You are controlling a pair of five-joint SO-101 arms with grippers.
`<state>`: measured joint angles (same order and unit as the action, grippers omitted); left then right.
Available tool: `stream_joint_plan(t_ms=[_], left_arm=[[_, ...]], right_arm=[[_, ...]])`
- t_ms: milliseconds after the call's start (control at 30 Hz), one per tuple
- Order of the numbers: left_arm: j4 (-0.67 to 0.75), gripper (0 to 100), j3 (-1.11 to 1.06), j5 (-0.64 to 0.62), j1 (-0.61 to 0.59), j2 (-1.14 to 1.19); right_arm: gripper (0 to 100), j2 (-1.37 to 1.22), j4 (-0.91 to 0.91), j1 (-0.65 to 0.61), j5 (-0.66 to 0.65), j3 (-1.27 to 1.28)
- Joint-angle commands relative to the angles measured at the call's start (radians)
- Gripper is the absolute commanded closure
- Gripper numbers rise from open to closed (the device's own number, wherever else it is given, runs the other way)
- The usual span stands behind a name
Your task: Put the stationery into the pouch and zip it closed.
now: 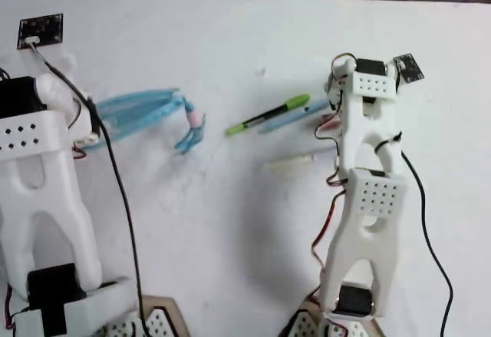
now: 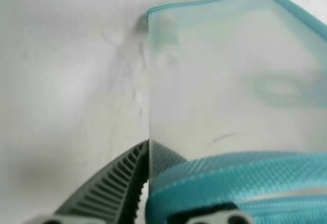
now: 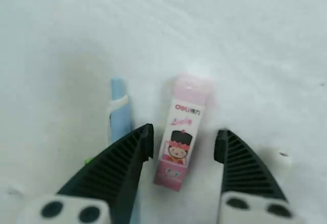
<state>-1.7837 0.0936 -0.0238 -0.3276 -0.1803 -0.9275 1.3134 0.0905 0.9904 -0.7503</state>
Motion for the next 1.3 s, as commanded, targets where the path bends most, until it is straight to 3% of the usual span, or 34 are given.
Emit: stream_joint_plan(t_ms=[0,100,200,600,733,900,1133,1267], left_arm=[[0.002,98,-0.002,-0.008,-0.01,0.019],[0.003,98,-0.002,-0.008,-0.01,0.019],[0.003,98,-0.002,-0.008,-0.01,0.019],[0.002,98,-0.002,-0.006,-0.01,0.018],[0.005,98,-0.002,-0.006,-0.01,0.018],[0.003,98,0.0,-0.008,-0.01,0.016],[0.003,98,0.0,-0.008,-0.01,0.015],[0.002,98,0.0,-0.008,-0.01,0.013]], right_arm=[[81.6,-0.024,-0.002,0.031,-0.006,-0.041],[85.3,-0.019,0.027,0.027,-0.029,-0.057],[98.4,-0.019,0.093,0.027,-0.069,-0.121],[98.1,-0.019,0.456,0.036,-0.083,-0.41],[98.1,0.007,0.46,0.061,-0.207,-0.405],[98.1,0.219,0.461,0.056,-0.293,-0.118],[98.1,0.654,0.455,0.022,-0.307,0.387],[98.1,0.885,0.455,-0.024,-0.404,0.554]])
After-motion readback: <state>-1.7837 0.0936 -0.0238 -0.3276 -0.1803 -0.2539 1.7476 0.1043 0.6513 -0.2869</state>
